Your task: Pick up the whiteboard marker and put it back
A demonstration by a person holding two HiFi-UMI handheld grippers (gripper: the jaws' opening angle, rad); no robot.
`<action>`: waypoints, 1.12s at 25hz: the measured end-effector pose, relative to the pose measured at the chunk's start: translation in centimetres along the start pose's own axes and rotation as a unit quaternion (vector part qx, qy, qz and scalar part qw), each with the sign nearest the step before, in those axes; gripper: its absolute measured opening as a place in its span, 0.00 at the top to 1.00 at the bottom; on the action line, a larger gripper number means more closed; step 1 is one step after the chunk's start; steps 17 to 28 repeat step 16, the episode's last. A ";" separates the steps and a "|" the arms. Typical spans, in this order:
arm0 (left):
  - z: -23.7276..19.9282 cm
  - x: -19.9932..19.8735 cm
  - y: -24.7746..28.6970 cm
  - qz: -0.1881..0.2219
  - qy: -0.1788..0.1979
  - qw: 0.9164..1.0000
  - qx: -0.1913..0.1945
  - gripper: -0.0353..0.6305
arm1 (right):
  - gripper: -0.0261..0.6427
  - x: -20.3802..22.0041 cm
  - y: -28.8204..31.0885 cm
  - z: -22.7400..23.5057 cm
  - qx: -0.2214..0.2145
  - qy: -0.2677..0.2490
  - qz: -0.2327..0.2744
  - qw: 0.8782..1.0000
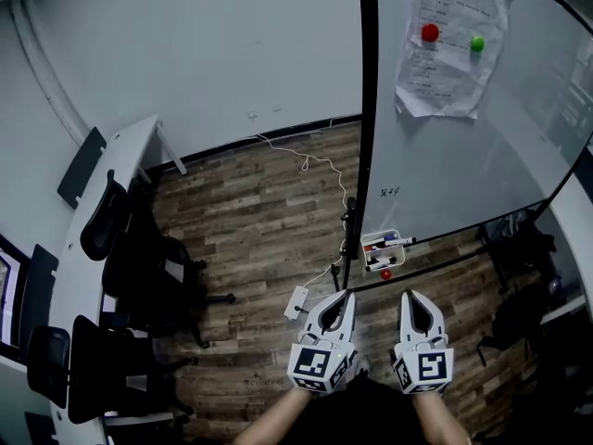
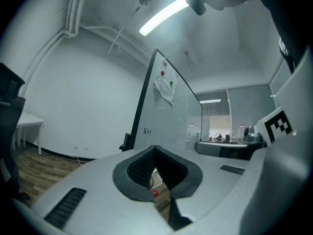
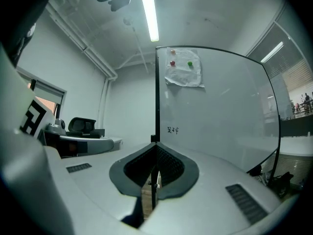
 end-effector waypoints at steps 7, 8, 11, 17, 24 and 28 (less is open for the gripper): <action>0.2 -0.1 0.0 0.004 0.001 1.000 0.004 0.94 | 0.94 -0.3 -0.3 0.1 0.007 -0.001 0.003 1.000; 0.2 -0.1 0.0 0.005 0.001 1.000 0.005 0.94 | 0.94 -0.3 -0.3 0.1 0.007 -0.001 0.004 1.000; 0.3 -0.3 0.0 0.007 0.002 1.000 0.005 0.94 | 0.94 -0.3 -0.3 0.1 0.007 -0.002 0.004 1.000; 0.3 -0.4 -0.1 0.007 0.004 1.000 0.008 0.94 | 0.94 -0.3 -0.4 0.1 0.010 0.001 0.005 1.000; 0.3 -0.4 -0.1 0.007 0.004 1.000 0.008 0.94 | 0.94 -0.3 -0.4 0.1 0.010 0.001 0.005 1.000; 0.3 -0.4 -0.1 0.007 0.004 1.000 0.008 0.94 | 0.94 -0.3 -0.4 0.1 0.010 0.001 0.005 1.000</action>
Point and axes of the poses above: the fingertips, and each gripper's own axes: y forward along the fingers, z to its right, x out of its underside, the point moved 2 cm from there along -y, backward along the fingers, and after that the axes turned 6 degrees about -z, right-handed, at the moved point
